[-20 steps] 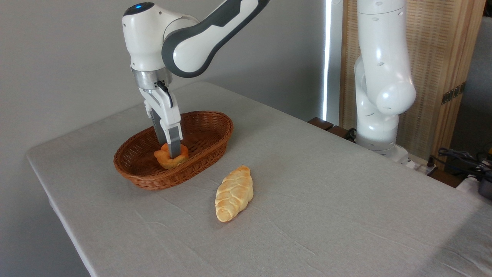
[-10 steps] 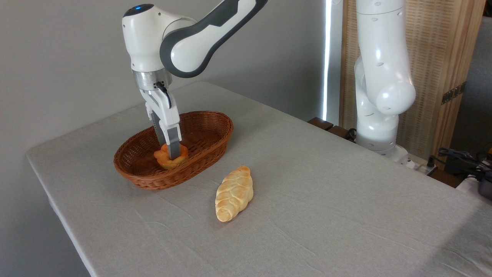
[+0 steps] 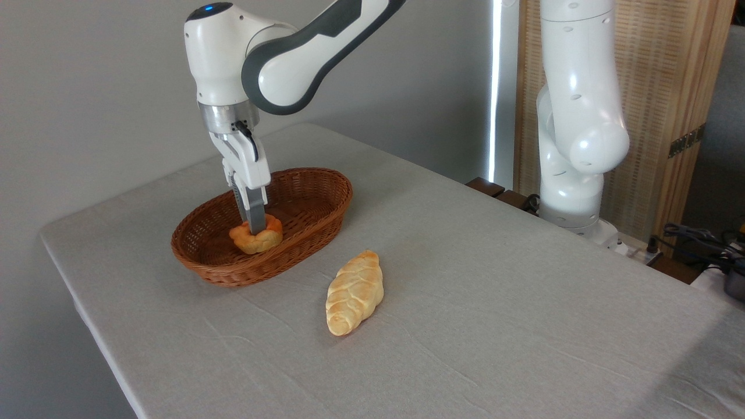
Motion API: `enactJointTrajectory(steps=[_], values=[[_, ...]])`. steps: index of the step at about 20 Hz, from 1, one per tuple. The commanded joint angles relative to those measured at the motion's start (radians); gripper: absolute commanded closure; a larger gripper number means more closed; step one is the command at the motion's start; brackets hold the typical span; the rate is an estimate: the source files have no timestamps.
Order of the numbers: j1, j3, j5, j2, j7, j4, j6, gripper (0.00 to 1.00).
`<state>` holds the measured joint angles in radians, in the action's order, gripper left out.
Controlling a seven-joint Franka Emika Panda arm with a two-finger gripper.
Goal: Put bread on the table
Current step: 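Lift the round roll up out of the basket, then carry the roll beside the croissant and lower it onto the table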
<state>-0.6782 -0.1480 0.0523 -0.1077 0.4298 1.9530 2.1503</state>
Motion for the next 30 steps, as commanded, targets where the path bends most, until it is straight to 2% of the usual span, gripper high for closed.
enactJointTrajectory(steps=[1, 6, 8, 10, 13, 15, 16, 17, 18, 19, 20, 25, 30], values=[[-0.011, -0.005, 0.012, 0.078, -0.009, 0.001, -0.004, 0.72], [-0.001, -0.019, 0.012, 0.183, -0.045, -0.003, -0.067, 0.7], [0.028, -0.037, 0.011, 0.203, -0.051, -0.003, -0.09, 0.64], [0.072, -0.048, 0.0, 0.207, -0.04, -0.003, -0.093, 0.64], [0.185, -0.058, -0.006, 0.201, 0.012, -0.002, -0.092, 0.57], [0.256, -0.058, -0.006, 0.188, 0.068, -0.002, -0.09, 0.46], [0.285, -0.058, -0.006, 0.168, 0.09, 0.0, -0.087, 0.35], [0.307, -0.058, -0.006, 0.151, 0.101, 0.0, -0.083, 0.29], [0.327, -0.058, -0.032, 0.128, 0.106, 0.0, -0.078, 0.23], [0.336, -0.058, -0.085, 0.103, 0.104, 0.001, -0.07, 0.05], [0.339, -0.058, -0.13, 0.08, 0.099, 0.001, -0.069, 0.0], [0.339, -0.056, -0.138, 0.013, 0.095, 0.0, -0.064, 0.0], [0.336, -0.047, -0.135, 0.006, 0.095, -0.003, -0.064, 0.0]])
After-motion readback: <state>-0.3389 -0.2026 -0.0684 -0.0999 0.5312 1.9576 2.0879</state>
